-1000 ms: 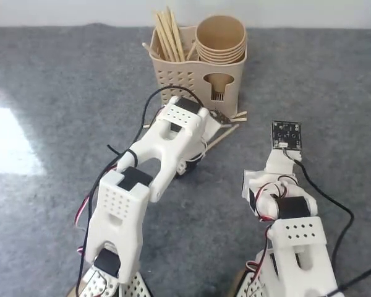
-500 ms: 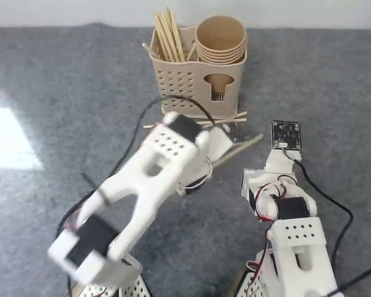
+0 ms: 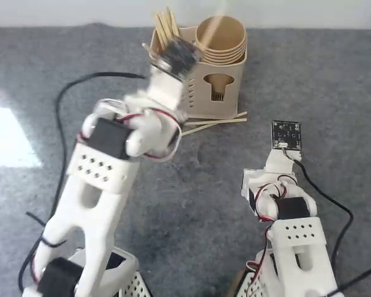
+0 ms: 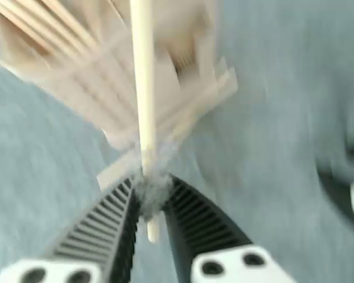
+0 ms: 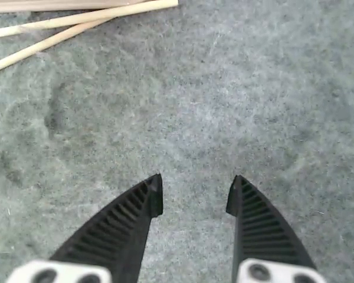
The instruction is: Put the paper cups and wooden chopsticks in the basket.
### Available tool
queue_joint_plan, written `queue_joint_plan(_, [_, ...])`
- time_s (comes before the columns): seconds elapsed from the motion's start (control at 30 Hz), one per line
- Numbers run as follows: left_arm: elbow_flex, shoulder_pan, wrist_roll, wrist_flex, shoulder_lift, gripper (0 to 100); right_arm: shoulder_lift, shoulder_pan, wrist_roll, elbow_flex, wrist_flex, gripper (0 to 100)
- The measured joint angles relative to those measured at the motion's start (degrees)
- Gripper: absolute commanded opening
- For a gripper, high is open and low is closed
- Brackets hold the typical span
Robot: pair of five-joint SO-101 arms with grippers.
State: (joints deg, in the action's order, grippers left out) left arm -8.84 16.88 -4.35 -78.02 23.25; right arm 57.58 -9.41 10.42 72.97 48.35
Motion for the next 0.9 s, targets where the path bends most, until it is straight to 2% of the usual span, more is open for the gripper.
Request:
queue_joint_plan(0.17, [0.2, -3.1, 5.1, 15.0, 1.0, 1, 0.0, 0.0, 0.0, 0.0, 0.0, 19.0])
queue_joint_plan(0.4, [0.2, -3.8, 11.2, 33.8, 1.0, 1, 0.0, 0.0, 0.0, 0.0, 0.0, 19.0])
queue_joint_plan(0.57, [0.3, -3.8, 12.4, 46.6, -0.3, 1, 0.0, 0.0, 0.0, 0.0, 0.0, 19.0])
queue_joint_plan(0.73, [1.1, -5.6, 12.4, 58.0, -7.5, 1, 0.0, 0.0, 0.0, 0.0, 0.0, 19.0])
queue_joint_plan(0.9, [4.4, -7.4, 12.4, 65.2, -16.5, 1, 0.0, 0.0, 0.0, 0.0, 0.0, 19.0])
